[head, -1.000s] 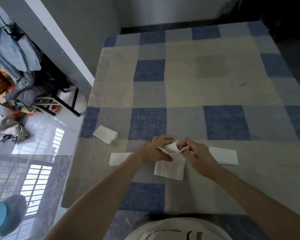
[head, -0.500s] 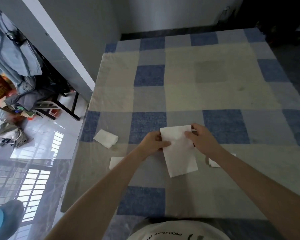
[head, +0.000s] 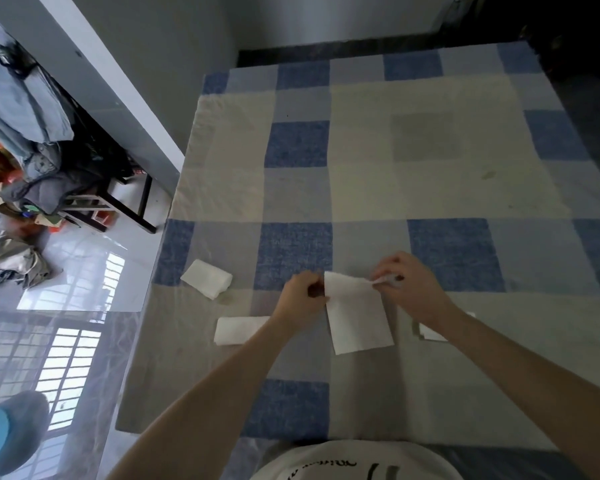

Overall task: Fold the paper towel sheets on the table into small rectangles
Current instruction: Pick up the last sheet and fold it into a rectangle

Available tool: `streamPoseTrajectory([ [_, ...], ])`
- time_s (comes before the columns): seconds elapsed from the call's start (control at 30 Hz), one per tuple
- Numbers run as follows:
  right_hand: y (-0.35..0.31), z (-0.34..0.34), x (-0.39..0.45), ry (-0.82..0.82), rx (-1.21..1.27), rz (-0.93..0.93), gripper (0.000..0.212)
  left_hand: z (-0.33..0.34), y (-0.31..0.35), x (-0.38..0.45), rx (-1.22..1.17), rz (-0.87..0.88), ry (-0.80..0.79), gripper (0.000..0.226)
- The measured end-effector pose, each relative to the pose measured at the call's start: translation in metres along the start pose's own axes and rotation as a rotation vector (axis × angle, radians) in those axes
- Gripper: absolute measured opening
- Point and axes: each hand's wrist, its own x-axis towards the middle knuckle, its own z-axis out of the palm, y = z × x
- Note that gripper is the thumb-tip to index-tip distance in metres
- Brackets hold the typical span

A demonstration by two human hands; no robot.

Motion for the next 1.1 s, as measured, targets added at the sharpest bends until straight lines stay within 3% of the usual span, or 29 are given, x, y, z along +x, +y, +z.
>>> streamPoseTrajectory([
  [0.17, 0.016, 0.011, -0.04, -0.057, -0.182, -0.17, 0.025, 0.001, -0.012, -0.008, 0.1, 0.076, -0.021, 0.03],
  [0.3, 0.024, 0.02, -0.057, -0.058, -0.203, -0.199, 0.034, 0.006, -0.018, -0.013, 0.107, 0.14, -0.008, 0.02],
  [0.6, 0.033, 0.034, -0.073, -0.063, -0.194, -0.142, 0.028, 0.014, -0.019, -0.02, 0.138, 0.194, 0.009, 0.029],
  [0.83, 0.037, 0.033, -0.082, 0.002, -0.236, -0.172, 0.031, 0.024, -0.016, -0.023, 0.368, 0.155, 0.041, 0.022],
  [1.1, 0.04, 0.033, -0.082, -0.005, -0.279, -0.232, 0.03, 0.028, -0.007, -0.026, 0.28, 0.047, 0.124, 0.015],
])
